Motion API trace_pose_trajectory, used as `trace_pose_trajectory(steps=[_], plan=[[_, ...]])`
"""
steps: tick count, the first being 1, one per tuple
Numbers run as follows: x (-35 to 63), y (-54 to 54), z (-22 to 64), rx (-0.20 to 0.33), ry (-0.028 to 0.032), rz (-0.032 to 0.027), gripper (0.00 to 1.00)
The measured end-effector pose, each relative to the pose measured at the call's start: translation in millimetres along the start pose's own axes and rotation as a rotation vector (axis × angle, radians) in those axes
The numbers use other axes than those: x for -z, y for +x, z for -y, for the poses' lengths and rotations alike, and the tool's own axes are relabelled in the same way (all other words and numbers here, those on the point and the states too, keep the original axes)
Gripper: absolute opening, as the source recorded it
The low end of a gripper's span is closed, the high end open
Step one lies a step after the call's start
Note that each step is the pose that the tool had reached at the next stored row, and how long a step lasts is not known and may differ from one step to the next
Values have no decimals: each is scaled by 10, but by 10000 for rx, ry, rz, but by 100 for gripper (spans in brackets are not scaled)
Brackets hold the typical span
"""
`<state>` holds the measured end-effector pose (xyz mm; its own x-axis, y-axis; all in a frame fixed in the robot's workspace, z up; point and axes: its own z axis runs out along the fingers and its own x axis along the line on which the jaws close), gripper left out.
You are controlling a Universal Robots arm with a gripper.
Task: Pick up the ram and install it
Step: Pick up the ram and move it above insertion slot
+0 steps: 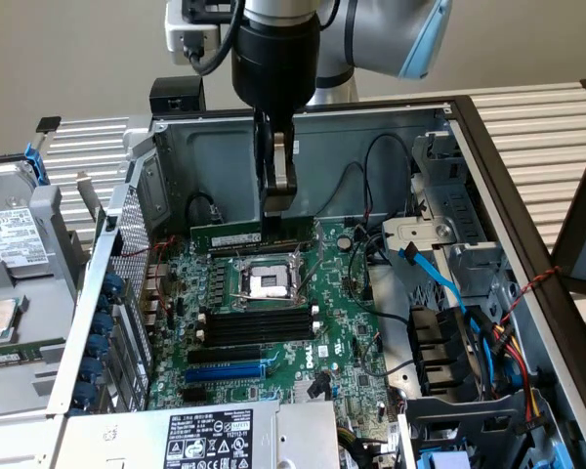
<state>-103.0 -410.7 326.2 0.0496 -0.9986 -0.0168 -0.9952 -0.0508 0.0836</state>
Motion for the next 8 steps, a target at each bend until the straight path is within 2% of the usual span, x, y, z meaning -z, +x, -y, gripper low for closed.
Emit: trace_pose_trajectory(steps=[8], plan=[[-145,2,12,-1276,25,107,13]])
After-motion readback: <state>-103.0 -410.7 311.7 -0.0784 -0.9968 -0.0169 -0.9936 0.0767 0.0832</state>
